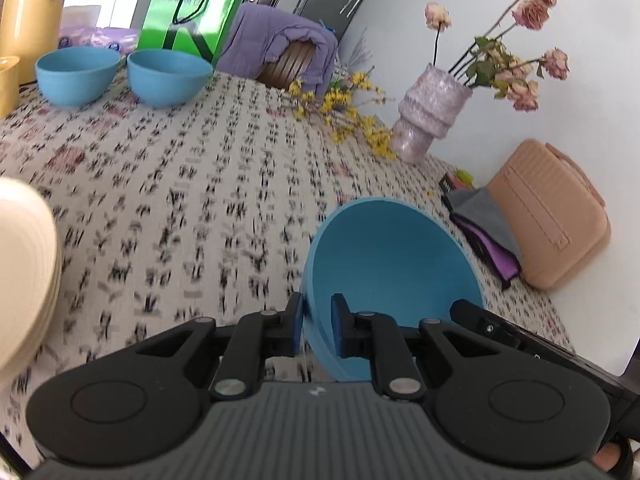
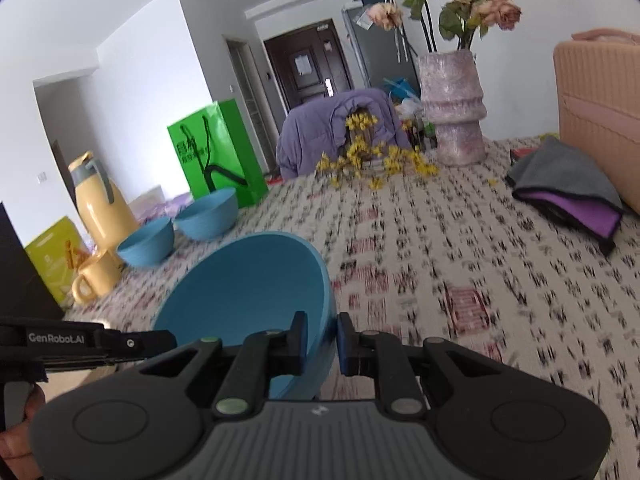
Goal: Organize plates and bowls
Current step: 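Carry the blue bowl with both grippers toward the open tablecloth beside the plates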
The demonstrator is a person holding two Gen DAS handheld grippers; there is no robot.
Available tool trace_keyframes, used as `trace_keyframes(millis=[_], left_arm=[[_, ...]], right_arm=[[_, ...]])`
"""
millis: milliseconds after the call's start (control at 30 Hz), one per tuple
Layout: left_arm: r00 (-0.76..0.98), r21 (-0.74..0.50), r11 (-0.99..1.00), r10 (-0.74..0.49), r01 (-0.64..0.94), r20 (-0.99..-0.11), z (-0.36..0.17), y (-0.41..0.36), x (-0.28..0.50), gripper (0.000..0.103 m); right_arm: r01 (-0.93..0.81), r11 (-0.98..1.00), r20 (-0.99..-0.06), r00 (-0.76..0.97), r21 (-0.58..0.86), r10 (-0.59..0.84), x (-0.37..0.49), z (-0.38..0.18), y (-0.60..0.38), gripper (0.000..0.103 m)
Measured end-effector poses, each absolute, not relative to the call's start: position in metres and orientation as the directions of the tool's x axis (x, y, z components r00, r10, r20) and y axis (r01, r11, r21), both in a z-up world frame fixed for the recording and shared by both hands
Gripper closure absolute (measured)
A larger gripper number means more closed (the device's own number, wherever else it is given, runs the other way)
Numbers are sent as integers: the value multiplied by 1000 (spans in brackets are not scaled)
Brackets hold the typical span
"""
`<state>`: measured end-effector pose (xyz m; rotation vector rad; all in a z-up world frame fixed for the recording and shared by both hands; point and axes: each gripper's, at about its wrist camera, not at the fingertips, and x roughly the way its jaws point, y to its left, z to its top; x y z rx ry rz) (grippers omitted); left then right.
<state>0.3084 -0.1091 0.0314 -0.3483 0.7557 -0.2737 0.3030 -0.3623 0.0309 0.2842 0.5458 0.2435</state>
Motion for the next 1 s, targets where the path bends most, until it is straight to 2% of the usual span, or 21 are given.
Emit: trace_keyframes(millis=[400,700,767,867,967,1000], left_arm=[[646,-396,912,-367,108,-669,11,-117,290,88],[657,-392,910,-377,133,-653,15,-121,294,81],[664,-385,911,-379,146,-645,18,-121,294,79],[680,-365,918,-366,154,-635,20,-121,293,66],[692,-350,922,-360,164,-625,24,-116,289,63],[702,-340,926,-353,166,-619,26,-114,286,62]], right_arm=[[-151,933,-518,797,325,309,279,18,-369,85],[-138,926,-520,794,352,316,287,15,-374,81],[-141,926,-516,796,351,317,288,16,-375,80],[-144,928,-509,802,344,314,290,20,-377,74],[-143,932,-494,816,332,301,290,26,-379,72],[-143,934,-486,822,326,295,289,29,-379,68]])
